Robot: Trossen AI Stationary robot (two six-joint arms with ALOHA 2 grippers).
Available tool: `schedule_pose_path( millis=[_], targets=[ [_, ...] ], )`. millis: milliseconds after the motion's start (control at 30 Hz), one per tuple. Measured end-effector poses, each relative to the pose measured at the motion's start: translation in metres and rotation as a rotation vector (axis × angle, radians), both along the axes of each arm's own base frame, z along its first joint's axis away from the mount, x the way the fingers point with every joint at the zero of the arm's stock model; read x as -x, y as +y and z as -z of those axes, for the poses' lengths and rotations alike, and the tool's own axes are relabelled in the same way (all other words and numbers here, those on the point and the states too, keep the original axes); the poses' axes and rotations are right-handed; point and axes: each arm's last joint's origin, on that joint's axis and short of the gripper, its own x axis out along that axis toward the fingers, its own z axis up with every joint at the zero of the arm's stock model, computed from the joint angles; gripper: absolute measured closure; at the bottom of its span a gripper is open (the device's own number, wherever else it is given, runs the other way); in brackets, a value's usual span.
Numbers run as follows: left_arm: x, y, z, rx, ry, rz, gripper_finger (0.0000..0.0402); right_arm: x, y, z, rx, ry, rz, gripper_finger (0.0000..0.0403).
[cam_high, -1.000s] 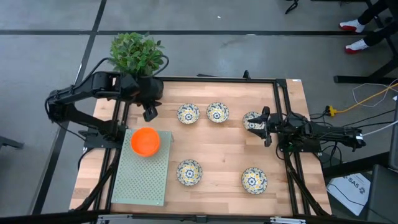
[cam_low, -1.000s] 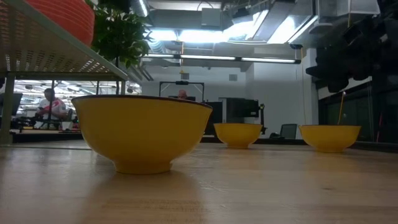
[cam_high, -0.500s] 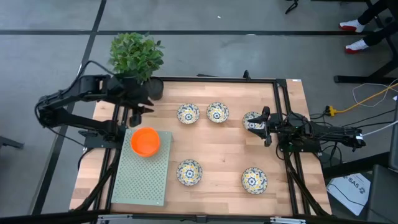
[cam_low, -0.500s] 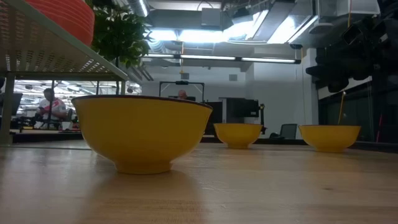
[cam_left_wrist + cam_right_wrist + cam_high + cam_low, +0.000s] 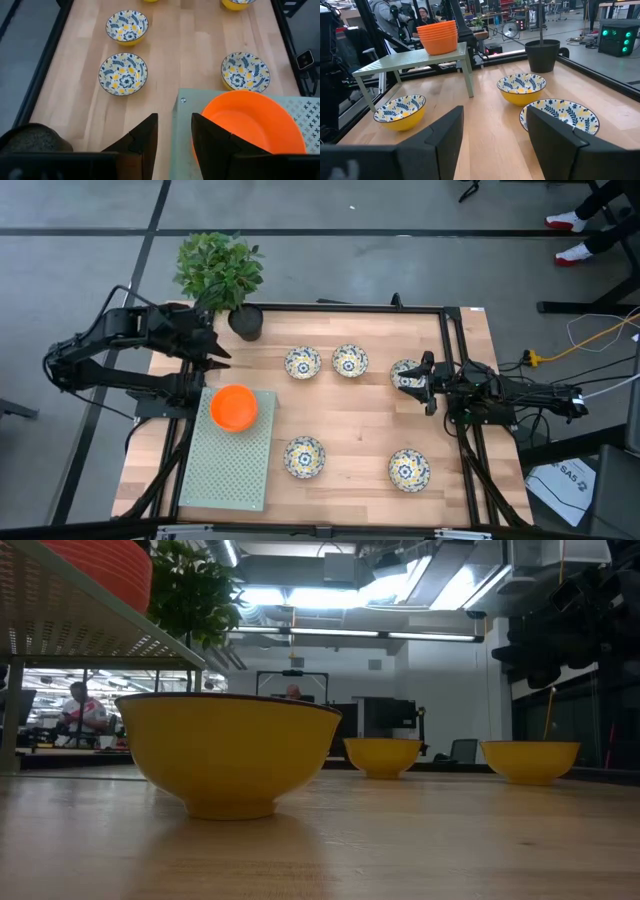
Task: Pick & Place Mini bowls
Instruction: Move the orange stacked bowls to the bottom of the shelf
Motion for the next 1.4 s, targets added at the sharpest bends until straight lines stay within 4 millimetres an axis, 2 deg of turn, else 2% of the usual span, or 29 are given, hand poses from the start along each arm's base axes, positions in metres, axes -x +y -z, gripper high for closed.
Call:
schedule_pose_path(
  millis=[233,500,700,1033,1267,1400],
  targets=[
    [0.000,0.000,0.000,-0.030,0.002,0.029,0.0288,0.000,0.000,0.000,0.000,0.000,0.000,0.0188],
    [-0.012,-0.003,0.003,-0.046,0.040,0.110,0.0288,0.000,0.000,0.000,0.000,0.000,0.000,0.0188],
    [-0.019,-0.003,0.006,-0.115,0.083,0.071,0.0288,0.000,0.000,0.000,0.000,0.000,0.000,0.0188],
    [-0.020,-0.004,0.016,-0.179,0.234,0.038,0.0288,0.000,0.000,0.000,0.000,0.000,0.000,0.0188],
    [-0.027,-0.006,0.052,-0.190,0.366,0.030,0.0288,0.000,0.000,0.000,-0.002,0.000,0.000,0.0188],
    [-0.033,-0.010,0.069,-0.179,0.385,0.043,0.0288,0.000,0.000,0.000,-0.001,0.000,0.000,0.0188]
  ],
)
